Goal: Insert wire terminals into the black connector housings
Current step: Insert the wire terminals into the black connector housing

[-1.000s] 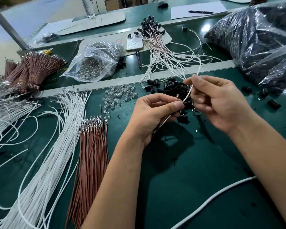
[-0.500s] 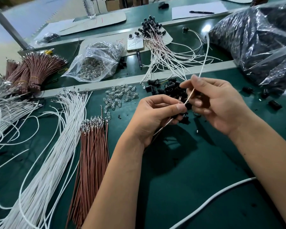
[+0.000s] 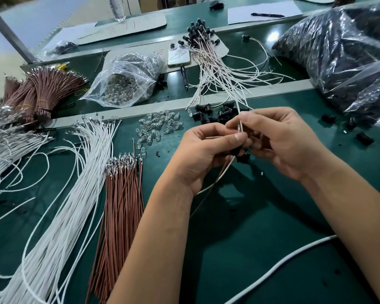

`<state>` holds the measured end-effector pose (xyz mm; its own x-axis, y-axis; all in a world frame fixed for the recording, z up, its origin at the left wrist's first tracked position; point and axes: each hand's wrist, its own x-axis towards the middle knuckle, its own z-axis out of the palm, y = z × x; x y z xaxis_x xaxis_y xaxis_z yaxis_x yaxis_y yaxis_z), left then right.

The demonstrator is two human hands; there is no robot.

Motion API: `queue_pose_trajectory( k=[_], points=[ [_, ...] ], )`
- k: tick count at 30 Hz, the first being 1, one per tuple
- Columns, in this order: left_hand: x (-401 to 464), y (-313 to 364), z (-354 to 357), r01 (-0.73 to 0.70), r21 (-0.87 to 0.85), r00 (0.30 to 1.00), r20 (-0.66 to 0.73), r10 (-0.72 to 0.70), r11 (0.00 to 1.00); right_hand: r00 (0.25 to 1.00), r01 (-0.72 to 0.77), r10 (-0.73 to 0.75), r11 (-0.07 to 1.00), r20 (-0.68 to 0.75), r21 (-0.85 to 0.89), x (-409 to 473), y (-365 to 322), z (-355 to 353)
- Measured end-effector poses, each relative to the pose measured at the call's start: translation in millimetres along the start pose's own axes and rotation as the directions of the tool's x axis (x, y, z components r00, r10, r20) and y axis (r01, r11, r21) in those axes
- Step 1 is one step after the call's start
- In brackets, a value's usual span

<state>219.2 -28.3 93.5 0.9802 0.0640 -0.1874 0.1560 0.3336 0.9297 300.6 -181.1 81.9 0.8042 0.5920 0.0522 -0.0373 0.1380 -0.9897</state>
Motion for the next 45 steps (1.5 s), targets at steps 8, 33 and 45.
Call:
queue_pose_trajectory(
  k=[8, 33, 45],
  points=[
    [0.2, -0.6, -0.6, 0.054, 0.059, 0.999, -0.009, -0.054, 0.997, 0.998, 0.042, -0.033, 0.976, -0.047, 0.214, 5.0, -3.6, -6.1],
    [2.6, -3.1, -3.1, 0.004, 0.096, 0.998, -0.069, 0.003, 0.995, 0.997, 0.008, 0.005, 0.987, -0.080, 0.160, 3.2, -3.9, -7.4],
    [4.4, -6.4, -2.7, -0.022, 0.069, 0.997, -0.075, 0.027, 0.997, 0.998, 0.001, 0.004, 0.996, -0.065, 0.087, 1.4, -4.6, -7.9]
  ],
)
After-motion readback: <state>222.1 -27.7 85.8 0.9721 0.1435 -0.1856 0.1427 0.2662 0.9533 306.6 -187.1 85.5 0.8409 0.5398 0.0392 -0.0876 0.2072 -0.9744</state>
